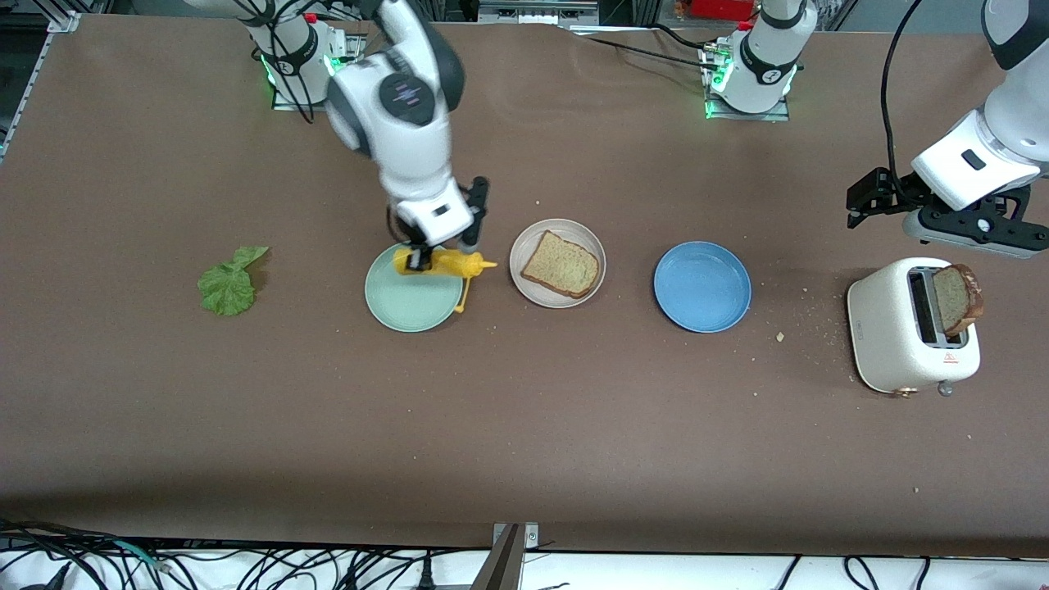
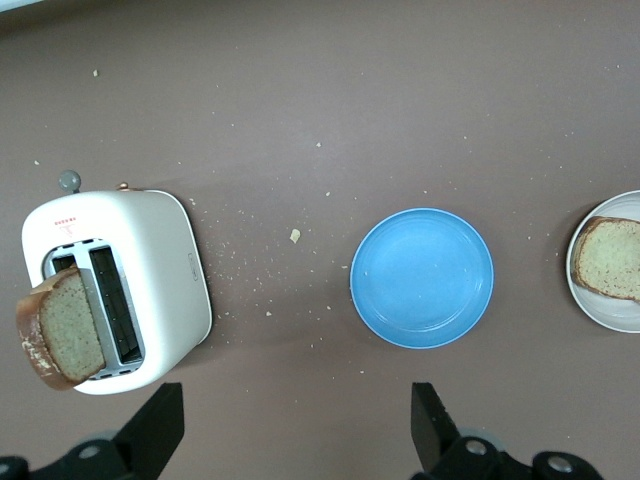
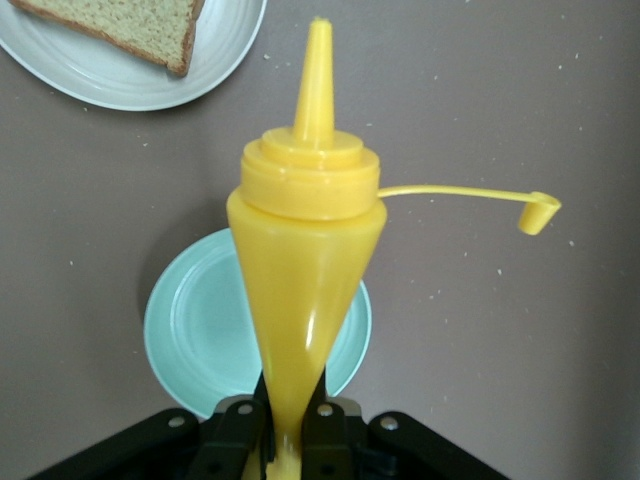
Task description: Make sandwich in beige plate with both arms
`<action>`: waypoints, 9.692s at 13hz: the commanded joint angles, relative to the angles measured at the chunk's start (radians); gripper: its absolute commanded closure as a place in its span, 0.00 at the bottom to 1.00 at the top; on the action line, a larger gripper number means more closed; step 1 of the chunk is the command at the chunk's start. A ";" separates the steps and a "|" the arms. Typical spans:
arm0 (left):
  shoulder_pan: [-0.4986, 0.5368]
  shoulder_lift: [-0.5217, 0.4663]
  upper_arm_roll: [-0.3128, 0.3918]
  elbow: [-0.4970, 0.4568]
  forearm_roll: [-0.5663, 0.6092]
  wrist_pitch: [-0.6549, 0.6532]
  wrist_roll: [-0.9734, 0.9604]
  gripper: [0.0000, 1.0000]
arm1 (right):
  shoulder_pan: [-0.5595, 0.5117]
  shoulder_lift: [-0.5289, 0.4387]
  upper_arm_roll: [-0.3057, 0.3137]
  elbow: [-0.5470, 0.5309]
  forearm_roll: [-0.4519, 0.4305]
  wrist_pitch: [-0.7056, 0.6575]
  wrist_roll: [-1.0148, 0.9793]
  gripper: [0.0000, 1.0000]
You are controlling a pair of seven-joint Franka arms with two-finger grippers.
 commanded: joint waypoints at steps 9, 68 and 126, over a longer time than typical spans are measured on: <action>-0.007 -0.004 0.010 0.002 -0.015 0.002 -0.005 0.00 | 0.245 0.338 -0.021 0.256 -0.319 -0.305 0.376 1.00; -0.001 -0.004 0.010 0.000 -0.015 -0.022 -0.005 0.00 | -0.993 0.360 -0.070 -0.197 1.425 -0.603 -2.129 0.35; 0.004 -0.004 0.010 -0.002 -0.015 -0.030 -0.005 0.00 | -0.665 0.193 -0.179 -0.214 0.460 0.034 0.368 1.00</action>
